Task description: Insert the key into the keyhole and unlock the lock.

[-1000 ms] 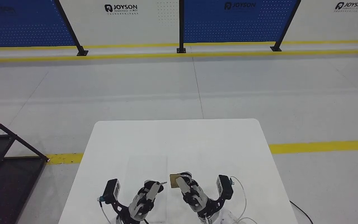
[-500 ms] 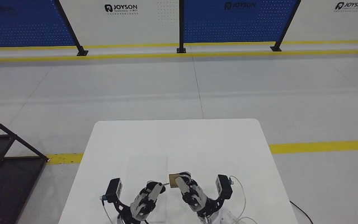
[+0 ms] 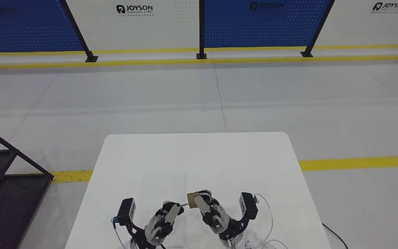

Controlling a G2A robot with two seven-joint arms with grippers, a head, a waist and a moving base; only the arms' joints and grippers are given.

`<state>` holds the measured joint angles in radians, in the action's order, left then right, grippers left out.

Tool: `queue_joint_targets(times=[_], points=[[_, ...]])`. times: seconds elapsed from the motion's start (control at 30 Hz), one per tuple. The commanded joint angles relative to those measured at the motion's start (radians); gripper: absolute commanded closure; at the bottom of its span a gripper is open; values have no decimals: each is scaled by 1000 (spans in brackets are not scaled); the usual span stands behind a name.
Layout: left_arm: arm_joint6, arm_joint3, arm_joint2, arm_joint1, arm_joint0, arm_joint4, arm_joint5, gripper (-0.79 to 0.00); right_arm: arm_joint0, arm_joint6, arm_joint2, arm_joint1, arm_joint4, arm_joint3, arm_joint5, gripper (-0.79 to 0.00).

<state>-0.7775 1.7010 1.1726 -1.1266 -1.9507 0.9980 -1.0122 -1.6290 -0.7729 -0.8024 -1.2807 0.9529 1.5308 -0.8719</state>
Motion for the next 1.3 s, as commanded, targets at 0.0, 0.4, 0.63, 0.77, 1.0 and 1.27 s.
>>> queue_joint_targets(times=[0.0, 0.4, 0.63, 0.77, 1.0, 1.27], points=[[-6, -1, 0, 0, 0, -5, 0, 0, 0, 1, -2, 0, -1, 1, -2, 0], [12, -4, -6, -1, 7, -12, 0, 0, -4, 22, -10, -2, -10, 3, -10, 0], [10, -9, -12, -5, 12, -16, 6, 0, -4, 37, -9, -4, -13, 5, -12, 0], [6, -12, -10, -6, 12, -19, 6, 0, -8, 34, -12, -5, -9, 7, -13, 0], [9, -9, -12, -8, 9, -15, 4, 0, -19, 28, -13, -5, 6, 13, -16, 0], [12, -11, -18, -11, 10, -12, 6, 0, -28, 24, -11, -6, 24, 15, -16, 0]])
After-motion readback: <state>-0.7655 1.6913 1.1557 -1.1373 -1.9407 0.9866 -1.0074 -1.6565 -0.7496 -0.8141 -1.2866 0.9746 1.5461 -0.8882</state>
